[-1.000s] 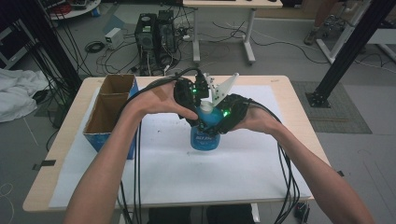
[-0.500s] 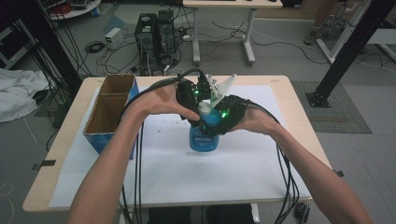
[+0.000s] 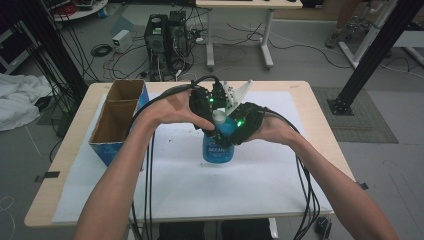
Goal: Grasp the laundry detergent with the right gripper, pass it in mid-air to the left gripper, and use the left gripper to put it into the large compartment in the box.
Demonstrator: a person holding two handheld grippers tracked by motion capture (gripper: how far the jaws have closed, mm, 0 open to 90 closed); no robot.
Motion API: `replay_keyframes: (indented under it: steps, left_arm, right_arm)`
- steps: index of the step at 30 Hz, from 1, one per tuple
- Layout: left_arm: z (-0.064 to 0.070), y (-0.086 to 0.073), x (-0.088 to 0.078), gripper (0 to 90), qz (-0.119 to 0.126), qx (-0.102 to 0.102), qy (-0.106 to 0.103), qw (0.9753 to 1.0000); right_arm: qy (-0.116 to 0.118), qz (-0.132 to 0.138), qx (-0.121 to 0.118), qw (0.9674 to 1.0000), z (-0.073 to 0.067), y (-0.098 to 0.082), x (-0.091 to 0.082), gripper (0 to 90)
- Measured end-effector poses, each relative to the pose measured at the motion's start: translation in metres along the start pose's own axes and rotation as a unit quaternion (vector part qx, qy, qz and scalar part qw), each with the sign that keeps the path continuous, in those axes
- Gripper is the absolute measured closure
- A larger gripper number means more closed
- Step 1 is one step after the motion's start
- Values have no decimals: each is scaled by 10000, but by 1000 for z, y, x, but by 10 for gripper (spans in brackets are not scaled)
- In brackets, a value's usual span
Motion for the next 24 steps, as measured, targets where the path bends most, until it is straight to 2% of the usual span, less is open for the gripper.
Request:
replay_keyframes:
  steps: [7, 10, 12, 14, 15, 16, 21, 24]
  left_arm:
    - [0, 0, -1, 298, 0, 32, 19, 10000]
    - [2, 0, -1, 311, -5, 82, -27, 10000]
    - [2, 0, -1, 330, -18, 120, -46, 9999]
    - [3, 1, -1, 364, 17, 107, -66, 9999]
    - [3, 1, -1, 371, 14, 108, -62, 9999]
    - [3, 1, -1, 372, 26, 87, -66, 9999]
    - [2, 2, -3, 379, 58, 95, -58, 9999]
    - [4, 3, -3, 380, -28, 9, -55, 10000]
  right_arm:
    - [24, -5, -10, 10000, -1, 1, 1, 463]
    - [37, -58, 84, 9999, -3, 1, 1, 463]
    - [41, -17, -2, 10000, -2, 1, 2, 463]
    - [46, -12, -3, 10000, -2, 1, 2, 463]
    - [22, 42, -98, 9999, 0, 2, 3, 463]
    - [24, -28, 42, 10000, -2, 1, 1, 462]
    - [30, 37, 10, 10000, -1, 1, 0, 461]
    - [57, 54, 5, 10000, -2, 1, -1, 458]
Point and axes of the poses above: each handheld gripper's, and its own axes: x roughly forward along the jaws, y roughly out of its top, z roughly to its right, the point moved 4 cm from there along x, roughly forward along the jaws, and after that the axes turned 7 degrees about -x, right-handed, at the moved point
